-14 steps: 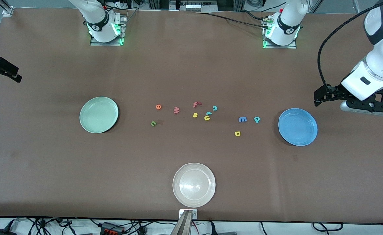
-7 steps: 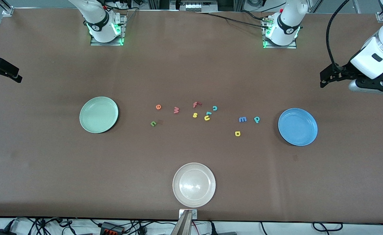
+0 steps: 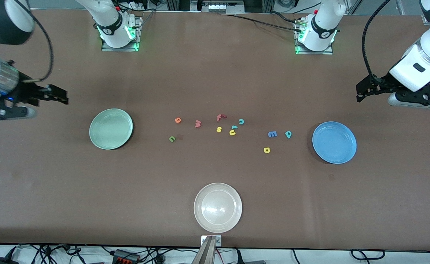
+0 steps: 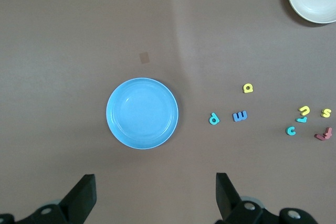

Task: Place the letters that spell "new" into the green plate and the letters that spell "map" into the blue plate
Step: 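Move the right gripper down to the green foam letter u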

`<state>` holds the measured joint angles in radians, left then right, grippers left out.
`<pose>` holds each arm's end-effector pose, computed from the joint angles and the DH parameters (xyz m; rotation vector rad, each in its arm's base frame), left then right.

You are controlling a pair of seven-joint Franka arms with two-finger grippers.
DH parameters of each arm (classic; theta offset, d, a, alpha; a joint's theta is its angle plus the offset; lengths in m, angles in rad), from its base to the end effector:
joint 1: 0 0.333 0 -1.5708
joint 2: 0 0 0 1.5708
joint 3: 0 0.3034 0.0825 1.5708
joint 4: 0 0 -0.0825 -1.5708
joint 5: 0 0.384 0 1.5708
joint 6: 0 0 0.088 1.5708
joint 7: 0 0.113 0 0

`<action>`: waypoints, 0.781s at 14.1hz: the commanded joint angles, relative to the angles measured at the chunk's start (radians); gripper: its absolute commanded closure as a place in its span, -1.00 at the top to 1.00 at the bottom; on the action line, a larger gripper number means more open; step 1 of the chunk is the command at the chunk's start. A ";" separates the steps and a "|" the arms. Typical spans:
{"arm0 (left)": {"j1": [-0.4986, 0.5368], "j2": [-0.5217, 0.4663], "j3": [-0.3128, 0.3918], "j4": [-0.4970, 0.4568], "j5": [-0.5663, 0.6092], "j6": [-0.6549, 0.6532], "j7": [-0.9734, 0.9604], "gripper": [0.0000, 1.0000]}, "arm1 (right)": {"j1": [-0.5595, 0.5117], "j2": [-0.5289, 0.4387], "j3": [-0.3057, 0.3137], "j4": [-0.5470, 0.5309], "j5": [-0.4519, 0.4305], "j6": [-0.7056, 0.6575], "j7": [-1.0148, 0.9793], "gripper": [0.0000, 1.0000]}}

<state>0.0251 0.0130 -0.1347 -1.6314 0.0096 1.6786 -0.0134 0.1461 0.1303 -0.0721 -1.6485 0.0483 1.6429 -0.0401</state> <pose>0.5640 -0.0606 0.5795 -3.1317 0.1521 -0.0545 0.5837 0.0504 0.5009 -3.0938 -0.1662 0.2113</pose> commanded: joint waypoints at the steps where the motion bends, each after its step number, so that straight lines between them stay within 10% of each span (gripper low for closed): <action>1: 0.006 0.005 -0.008 0.015 0.013 -0.007 -0.010 1.00 | 0.029 0.067 -0.006 0.019 0.065 0.046 -0.009 1.00; 11: 0.004 0.005 -0.010 0.015 0.013 -0.013 -0.011 1.00 | 0.289 0.345 -0.008 0.024 -0.014 0.383 0.218 0.79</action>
<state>0.0250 0.0141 -0.1355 -1.6314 0.0096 1.6775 -0.0139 0.3941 0.4341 -0.0694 -1.6460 0.0726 2.0001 0.1210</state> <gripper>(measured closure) 0.000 0.031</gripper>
